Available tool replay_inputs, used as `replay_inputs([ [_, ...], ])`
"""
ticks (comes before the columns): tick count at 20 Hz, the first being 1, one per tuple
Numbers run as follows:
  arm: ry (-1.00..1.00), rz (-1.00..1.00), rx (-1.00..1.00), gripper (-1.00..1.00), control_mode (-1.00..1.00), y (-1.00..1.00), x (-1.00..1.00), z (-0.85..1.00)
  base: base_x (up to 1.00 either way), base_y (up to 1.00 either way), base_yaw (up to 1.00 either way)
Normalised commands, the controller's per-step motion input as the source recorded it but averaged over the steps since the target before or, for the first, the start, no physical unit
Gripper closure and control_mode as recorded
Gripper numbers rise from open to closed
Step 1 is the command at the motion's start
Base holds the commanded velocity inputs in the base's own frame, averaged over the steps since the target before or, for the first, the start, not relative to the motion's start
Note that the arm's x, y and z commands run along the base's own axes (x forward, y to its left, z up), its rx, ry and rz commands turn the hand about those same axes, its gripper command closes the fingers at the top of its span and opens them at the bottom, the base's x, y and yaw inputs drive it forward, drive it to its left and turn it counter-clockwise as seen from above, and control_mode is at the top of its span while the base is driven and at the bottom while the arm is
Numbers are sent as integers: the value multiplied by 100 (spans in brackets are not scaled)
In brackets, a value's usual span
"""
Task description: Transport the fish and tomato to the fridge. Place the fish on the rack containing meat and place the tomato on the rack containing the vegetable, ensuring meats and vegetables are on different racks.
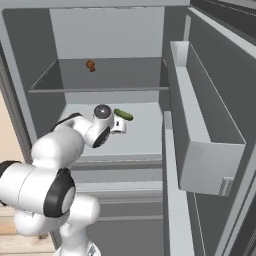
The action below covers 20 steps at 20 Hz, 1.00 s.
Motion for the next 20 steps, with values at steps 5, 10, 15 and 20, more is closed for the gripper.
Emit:
replay_inputs([
  [5, 7, 0, 0, 100, -100, 0, 45, -37, 0, 0, 0],
  [10, 7, 0, 0, 100, -100, 0, 18, -29, 0, 0, 0],
  [15, 2, 0, 0, 100, -100, 0, 5, -27, 0, 0, 0],
  [20, 0, 0, 0, 100, -100, 0, 0, -21, 0, 0, 0],
])
